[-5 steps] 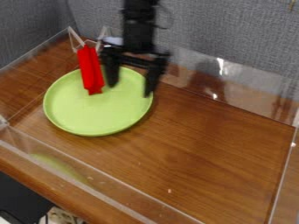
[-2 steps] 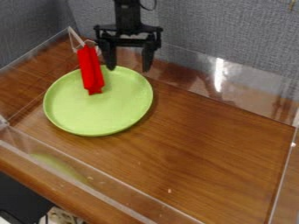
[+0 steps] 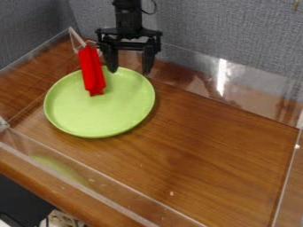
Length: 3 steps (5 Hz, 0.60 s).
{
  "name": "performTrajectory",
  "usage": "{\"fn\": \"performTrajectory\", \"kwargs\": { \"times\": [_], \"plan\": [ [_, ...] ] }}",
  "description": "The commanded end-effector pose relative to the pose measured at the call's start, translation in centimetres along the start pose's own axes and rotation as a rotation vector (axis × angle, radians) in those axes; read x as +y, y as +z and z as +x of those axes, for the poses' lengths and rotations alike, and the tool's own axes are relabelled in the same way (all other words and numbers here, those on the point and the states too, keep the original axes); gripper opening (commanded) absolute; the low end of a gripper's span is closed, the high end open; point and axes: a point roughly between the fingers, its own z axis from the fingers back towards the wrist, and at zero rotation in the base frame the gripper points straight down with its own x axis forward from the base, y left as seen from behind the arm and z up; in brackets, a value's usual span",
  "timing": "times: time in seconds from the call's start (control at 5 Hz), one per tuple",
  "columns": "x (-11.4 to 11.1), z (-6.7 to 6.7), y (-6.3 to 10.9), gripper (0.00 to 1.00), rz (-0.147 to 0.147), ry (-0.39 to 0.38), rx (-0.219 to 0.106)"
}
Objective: Put the red object on the right side
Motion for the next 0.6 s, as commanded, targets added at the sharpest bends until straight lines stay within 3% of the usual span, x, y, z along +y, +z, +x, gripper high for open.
{"fn": "performTrajectory", "kwargs": {
  "times": [0.0, 0.2, 0.4],
  "plan": [
    [1.5, 1.7, 2.6, 1.00, -0.003, 0.000, -0.076],
    [2.1, 2.1, 3.1, 1.00, -0.004, -0.017, -0.075],
    [1.1, 1.1, 2.7, 1.00, -0.007, 0.035, -0.076]
  ]
}}
